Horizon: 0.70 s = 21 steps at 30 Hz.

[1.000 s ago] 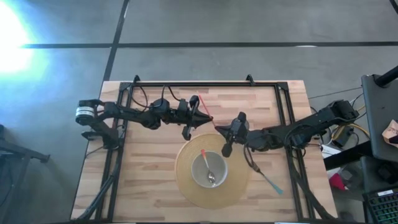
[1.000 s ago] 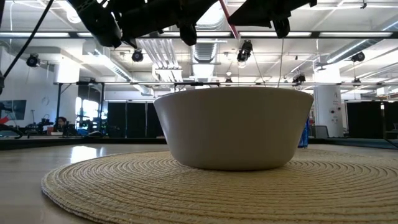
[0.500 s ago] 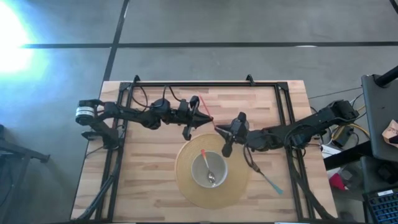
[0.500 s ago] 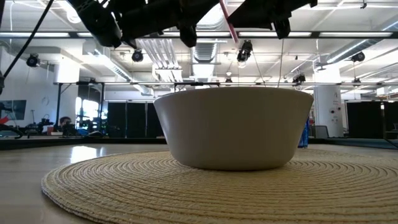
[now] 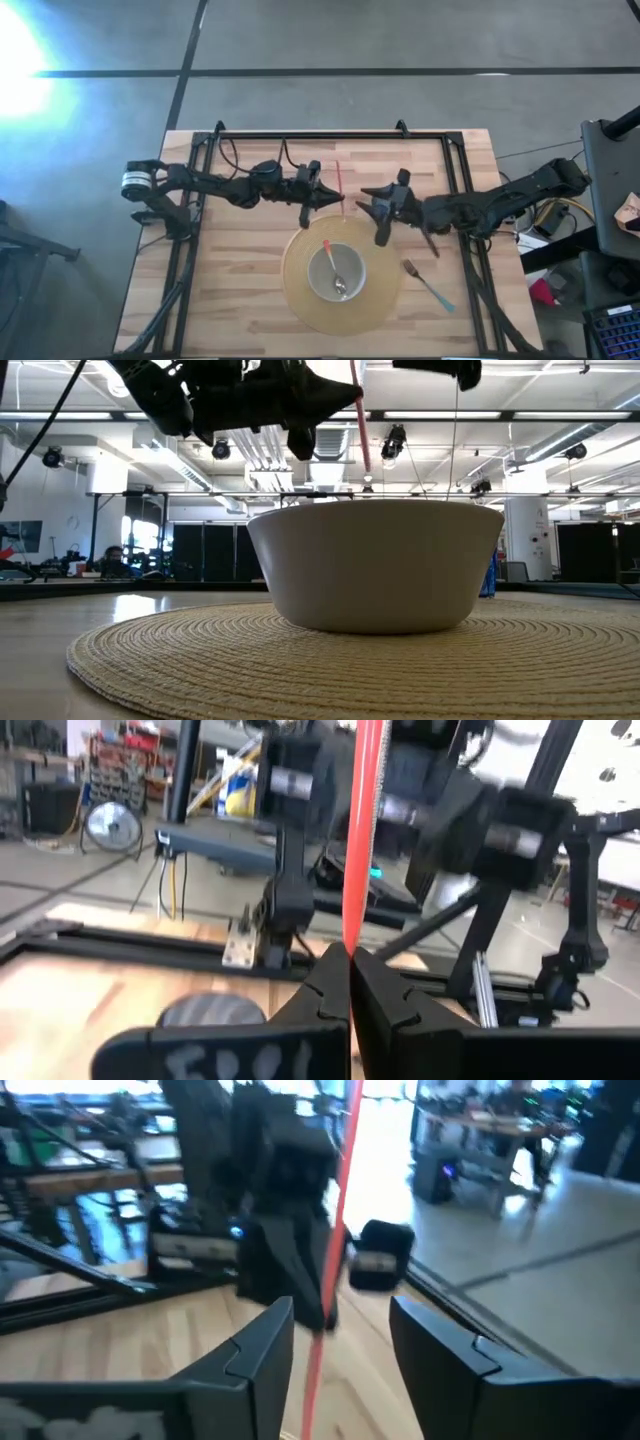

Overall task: Pick & Place Utensil
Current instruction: Put the red straw into the blue cup

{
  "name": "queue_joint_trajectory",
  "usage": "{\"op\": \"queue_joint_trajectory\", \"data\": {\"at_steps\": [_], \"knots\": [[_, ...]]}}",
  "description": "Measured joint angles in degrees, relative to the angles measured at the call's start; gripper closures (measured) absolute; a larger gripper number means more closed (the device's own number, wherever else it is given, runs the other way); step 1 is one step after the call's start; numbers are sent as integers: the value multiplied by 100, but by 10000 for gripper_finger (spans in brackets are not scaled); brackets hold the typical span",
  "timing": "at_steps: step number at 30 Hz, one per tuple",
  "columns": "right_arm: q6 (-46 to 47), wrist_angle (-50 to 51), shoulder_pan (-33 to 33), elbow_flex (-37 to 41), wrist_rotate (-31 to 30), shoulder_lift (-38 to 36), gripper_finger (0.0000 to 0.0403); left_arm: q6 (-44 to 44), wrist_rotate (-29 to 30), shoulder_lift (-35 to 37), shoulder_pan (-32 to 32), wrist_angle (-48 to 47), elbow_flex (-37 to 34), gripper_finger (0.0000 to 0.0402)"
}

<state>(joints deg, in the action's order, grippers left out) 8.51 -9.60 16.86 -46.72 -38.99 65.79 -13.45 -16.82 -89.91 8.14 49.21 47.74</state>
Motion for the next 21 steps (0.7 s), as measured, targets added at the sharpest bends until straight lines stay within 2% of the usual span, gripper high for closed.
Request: {"op": "queue_joint_trajectory", "data": {"at_steps": [3,9,21], "knots": [[-368,-200,0,0,198,-131,234,11,-14,0,-15,-206,-13,401],[-980,-619,-17,0,220,-104,238,259,-10,0,-149,-280,-13,401],[-1019,-1416,-258,-4,729,453,239,745,55,-2,-360,-371,-22,401]]}}
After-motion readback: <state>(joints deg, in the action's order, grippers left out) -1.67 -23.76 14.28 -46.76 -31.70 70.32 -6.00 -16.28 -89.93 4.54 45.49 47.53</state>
